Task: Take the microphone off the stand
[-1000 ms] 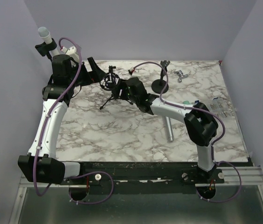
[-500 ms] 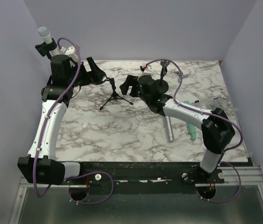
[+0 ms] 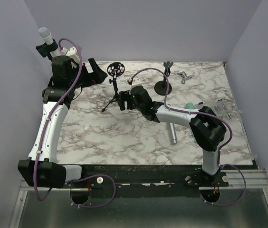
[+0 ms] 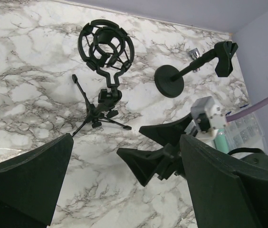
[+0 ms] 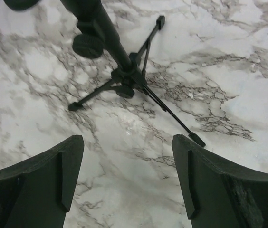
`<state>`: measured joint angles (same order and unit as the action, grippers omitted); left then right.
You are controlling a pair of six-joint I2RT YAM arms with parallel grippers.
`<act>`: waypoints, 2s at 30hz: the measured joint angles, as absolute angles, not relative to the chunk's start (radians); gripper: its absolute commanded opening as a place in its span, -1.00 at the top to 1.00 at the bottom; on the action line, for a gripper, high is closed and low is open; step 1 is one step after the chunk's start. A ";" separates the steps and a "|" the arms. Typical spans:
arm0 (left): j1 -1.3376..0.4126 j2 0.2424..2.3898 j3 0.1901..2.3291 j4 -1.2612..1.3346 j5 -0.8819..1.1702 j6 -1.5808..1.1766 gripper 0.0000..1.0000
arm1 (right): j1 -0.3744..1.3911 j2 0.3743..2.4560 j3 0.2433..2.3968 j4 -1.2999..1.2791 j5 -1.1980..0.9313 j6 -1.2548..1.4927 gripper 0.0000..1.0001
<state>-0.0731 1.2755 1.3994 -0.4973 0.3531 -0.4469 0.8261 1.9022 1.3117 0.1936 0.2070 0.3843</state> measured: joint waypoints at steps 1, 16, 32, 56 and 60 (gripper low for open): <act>-0.073 1.275 1.399 -0.497 0.353 -0.447 -0.97 | 0.828 1.921 1.312 0.194 0.206 0.358 -0.63; -0.073 1.275 1.399 -0.496 0.356 -0.447 -0.97 | 0.802 2.116 1.383 0.230 0.216 0.102 -0.33; -0.073 1.275 1.399 -0.496 0.357 -0.447 -0.98 | 0.783 2.174 1.358 0.328 0.235 0.094 0.60; -0.073 1.275 1.398 -0.495 0.376 -0.457 -0.98 | 0.690 2.092 1.206 0.394 0.430 0.217 0.98; -0.073 1.275 1.398 -0.495 0.376 -0.457 -0.98 | 0.670 2.092 1.219 0.370 0.437 0.219 0.87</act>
